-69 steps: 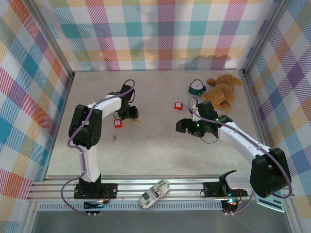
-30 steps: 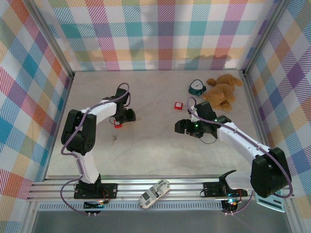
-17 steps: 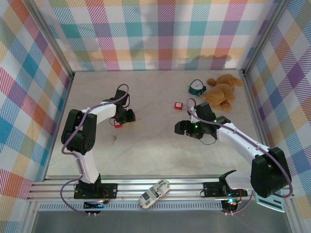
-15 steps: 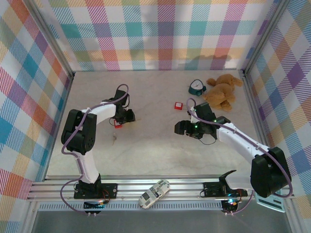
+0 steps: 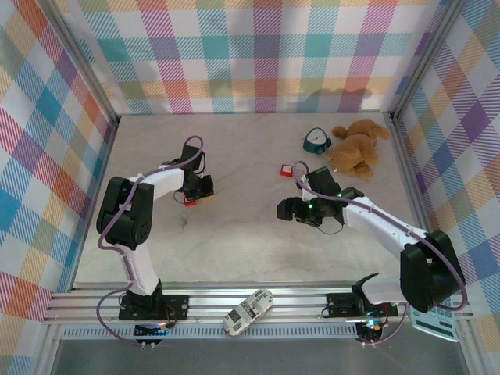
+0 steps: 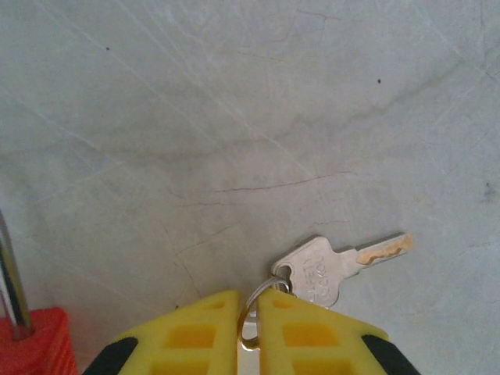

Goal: Unlock with the key

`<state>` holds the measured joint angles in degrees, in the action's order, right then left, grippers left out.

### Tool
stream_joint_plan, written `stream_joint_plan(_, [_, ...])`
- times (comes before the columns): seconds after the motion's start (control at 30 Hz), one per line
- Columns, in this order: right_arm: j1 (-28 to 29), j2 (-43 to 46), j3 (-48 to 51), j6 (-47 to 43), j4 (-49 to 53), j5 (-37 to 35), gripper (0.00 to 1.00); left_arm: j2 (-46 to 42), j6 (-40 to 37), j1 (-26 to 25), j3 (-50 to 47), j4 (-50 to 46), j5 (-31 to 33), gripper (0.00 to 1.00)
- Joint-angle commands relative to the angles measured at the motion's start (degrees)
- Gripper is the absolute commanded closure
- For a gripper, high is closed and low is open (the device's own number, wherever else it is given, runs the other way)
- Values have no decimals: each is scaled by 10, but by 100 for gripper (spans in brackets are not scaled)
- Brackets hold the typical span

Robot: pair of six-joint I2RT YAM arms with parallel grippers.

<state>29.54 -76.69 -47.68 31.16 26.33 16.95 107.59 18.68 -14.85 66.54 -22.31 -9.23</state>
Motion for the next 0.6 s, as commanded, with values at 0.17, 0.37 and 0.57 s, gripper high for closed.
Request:
stream_joint_plan(0.17, [11, -7, -18, 12, -6, -9, 24, -14, 10, -3, -11, 34, -36, 100])
stream_joint_plan(0.37, [14, -1, -24, -7, -3, -17, 24, -48, 3, -8, 0, 18, -57, 100])
stream_joint_plan(0.57, [14, 20, -32, -28, -17, -12, 23, -93, -33, -44, 39, -25, -76, 100])
